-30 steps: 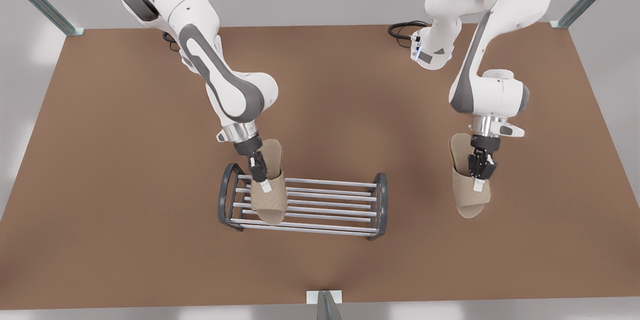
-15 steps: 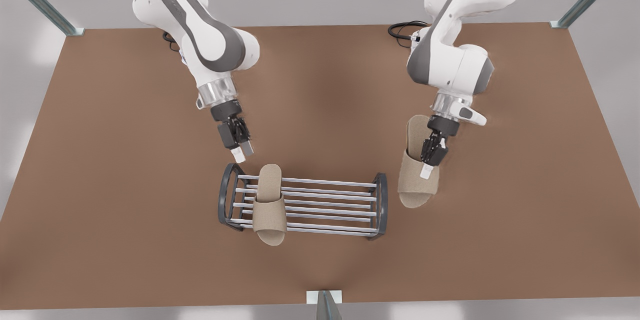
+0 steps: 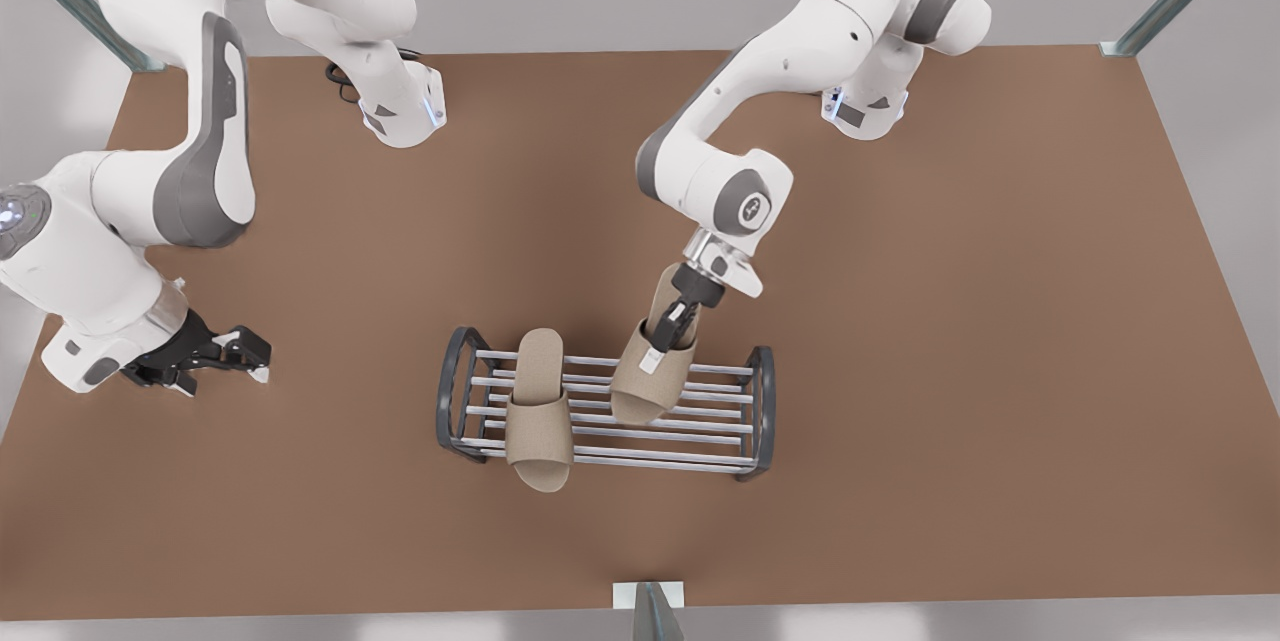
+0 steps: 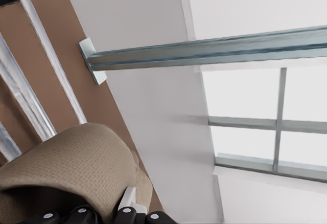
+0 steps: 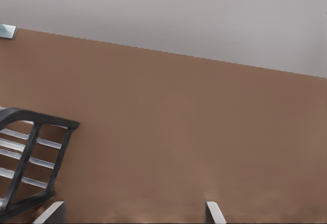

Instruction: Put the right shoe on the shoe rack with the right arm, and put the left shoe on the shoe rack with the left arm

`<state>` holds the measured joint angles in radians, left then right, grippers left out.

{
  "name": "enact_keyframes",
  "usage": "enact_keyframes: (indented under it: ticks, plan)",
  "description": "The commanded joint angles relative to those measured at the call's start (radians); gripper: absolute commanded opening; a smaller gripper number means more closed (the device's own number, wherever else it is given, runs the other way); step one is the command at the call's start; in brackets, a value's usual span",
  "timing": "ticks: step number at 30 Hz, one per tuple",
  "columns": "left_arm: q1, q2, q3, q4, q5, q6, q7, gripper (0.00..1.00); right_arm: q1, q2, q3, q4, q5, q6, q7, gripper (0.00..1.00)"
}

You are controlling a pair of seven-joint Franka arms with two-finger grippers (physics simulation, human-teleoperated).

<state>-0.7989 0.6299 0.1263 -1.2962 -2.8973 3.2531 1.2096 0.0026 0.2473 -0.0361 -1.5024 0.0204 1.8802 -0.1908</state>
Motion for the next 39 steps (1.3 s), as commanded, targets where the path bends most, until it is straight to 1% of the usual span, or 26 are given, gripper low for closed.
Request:
enact_keyframes:
  ticks: [1,2,3,4,5,6,13,28,34,39]
  plan:
    - [-0.003,0.008,0.003,-0.014,-0.859,-0.137,-0.050,0.21,-0.019,-0.092,0.005,-0.151,-0.077,-0.098,0.119,1.00]
    - [0.001,0.021,0.003,-0.015,-0.859,-0.151,-0.050,0.21,-0.047,-0.118,0.013,-0.233,-0.071,-0.006,0.119,1.00]
    - [0.001,0.028,0.003,-0.015,-0.859,-0.187,-0.050,0.21,-0.076,-0.115,0.071,-0.180,-0.079,-0.022,0.125,1.00]
    - [0.004,0.030,0.003,-0.015,-0.859,-0.194,-0.050,0.21,-0.088,-0.102,0.088,-0.153,-0.080,-0.030,0.128,1.00]
    - [0.004,0.036,0.003,-0.018,-0.859,-0.194,-0.050,0.44,-0.084,-0.092,0.081,-0.136,-0.079,-0.029,0.126,1.00]
    - [0.003,0.034,0.003,-0.037,-0.859,-0.196,-0.050,1.00,-0.079,-0.094,0.081,-0.133,-0.077,-0.026,0.128,1.00]
    - [0.029,-0.006,0.001,-0.063,-0.875,-0.184,-0.051,1.00,-0.090,-0.083,0.079,-0.125,-0.068,-0.029,0.128,1.00]
    - [0.035,0.005,0.006,-0.044,-0.898,-0.182,-0.050,1.00,-0.118,-0.069,0.074,-0.133,-0.056,-0.033,0.123,1.00]
    - [0.038,0.059,0.013,0.029,-0.901,-0.196,-0.048,1.00,-0.125,-0.063,0.073,-0.133,-0.039,-0.033,0.123,1.00]
    - [0.055,0.087,0.013,0.029,-0.895,-0.230,-0.048,1.00,-0.131,-0.062,0.073,-0.133,-0.039,-0.032,0.119,1.00]
